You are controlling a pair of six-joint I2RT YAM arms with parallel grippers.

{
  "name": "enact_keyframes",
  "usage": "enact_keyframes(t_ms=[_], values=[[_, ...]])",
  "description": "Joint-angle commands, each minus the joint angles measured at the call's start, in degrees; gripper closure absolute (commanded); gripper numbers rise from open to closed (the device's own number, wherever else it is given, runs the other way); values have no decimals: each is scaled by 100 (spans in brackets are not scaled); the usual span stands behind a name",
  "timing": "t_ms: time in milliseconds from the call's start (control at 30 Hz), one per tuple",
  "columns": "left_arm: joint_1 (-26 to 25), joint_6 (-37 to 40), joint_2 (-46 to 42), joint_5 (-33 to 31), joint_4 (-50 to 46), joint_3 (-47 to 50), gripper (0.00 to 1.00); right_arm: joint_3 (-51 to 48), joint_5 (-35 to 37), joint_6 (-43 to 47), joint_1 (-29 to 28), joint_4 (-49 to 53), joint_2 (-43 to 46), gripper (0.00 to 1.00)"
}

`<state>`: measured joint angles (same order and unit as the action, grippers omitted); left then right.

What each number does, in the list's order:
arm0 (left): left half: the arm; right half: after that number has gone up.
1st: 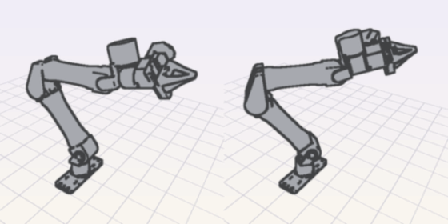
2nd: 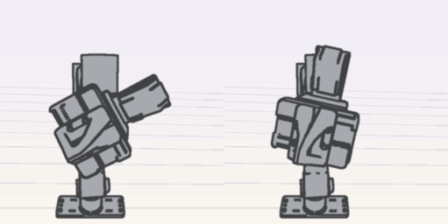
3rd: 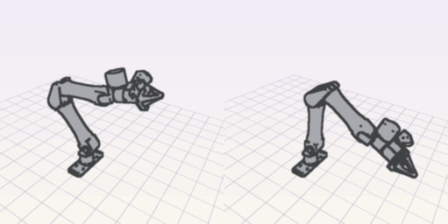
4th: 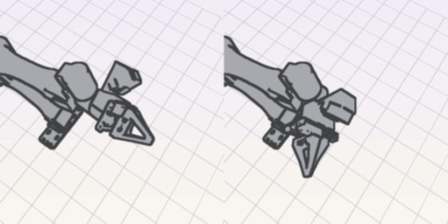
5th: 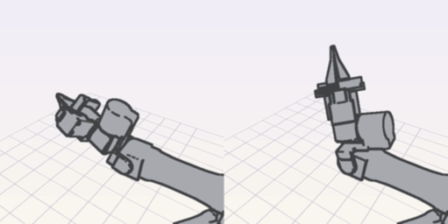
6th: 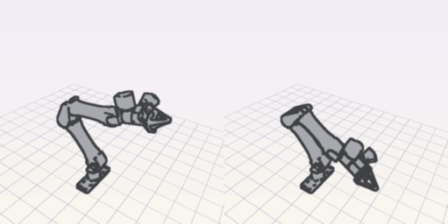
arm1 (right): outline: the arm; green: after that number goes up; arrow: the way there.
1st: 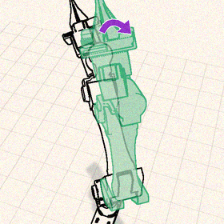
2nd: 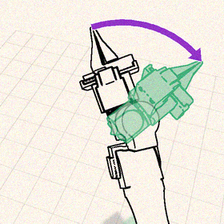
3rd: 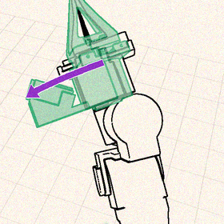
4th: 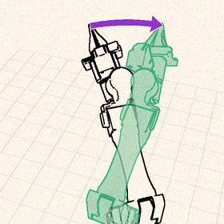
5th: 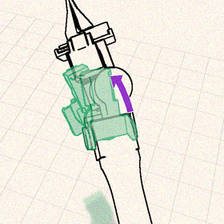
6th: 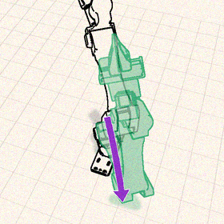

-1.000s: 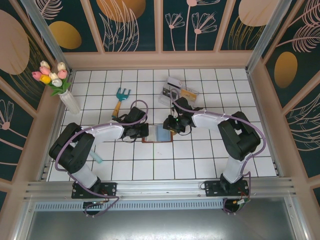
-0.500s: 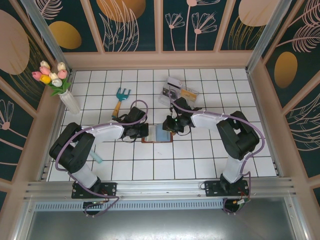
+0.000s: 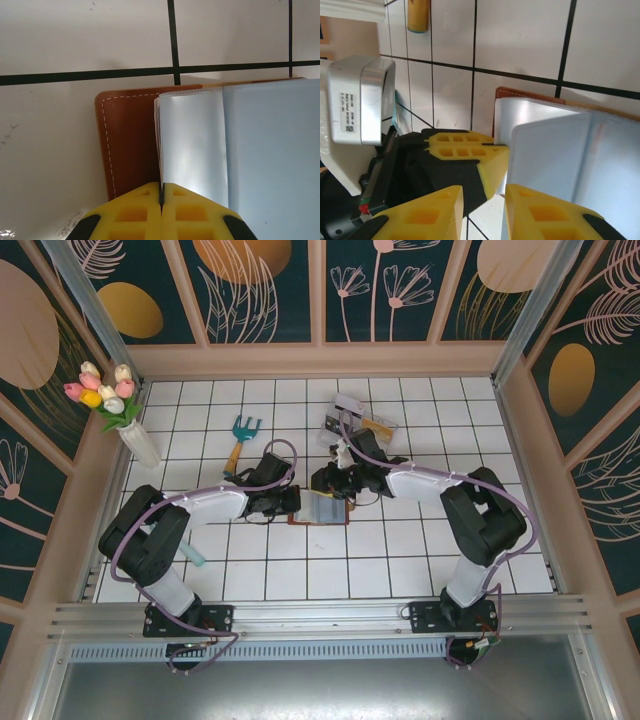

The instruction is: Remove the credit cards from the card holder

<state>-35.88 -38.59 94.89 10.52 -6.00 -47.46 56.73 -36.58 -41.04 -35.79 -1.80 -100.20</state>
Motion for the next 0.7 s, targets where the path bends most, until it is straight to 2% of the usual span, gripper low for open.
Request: enact_keyframes(t_ms=[0, 267, 467, 600, 667], values=[[33, -10, 47, 116, 126, 74, 93, -153, -302, -317, -51, -552, -221, 69], [153, -156, -304, 165, -30, 222, 83, -604, -473, -1071, -40, -1612, -463, 59], [255, -262, -851, 107, -319, 299, 71, -604, -502, -1181, -47, -1736, -559, 56], [326, -357, -1265, -125, -556, 273, 68, -591, -532, -1205, -59, -1768, -596, 56], [344, -401, -1436, -219, -595, 264, 66, -576, -561, -1228, -85, -1838, -619, 52]])
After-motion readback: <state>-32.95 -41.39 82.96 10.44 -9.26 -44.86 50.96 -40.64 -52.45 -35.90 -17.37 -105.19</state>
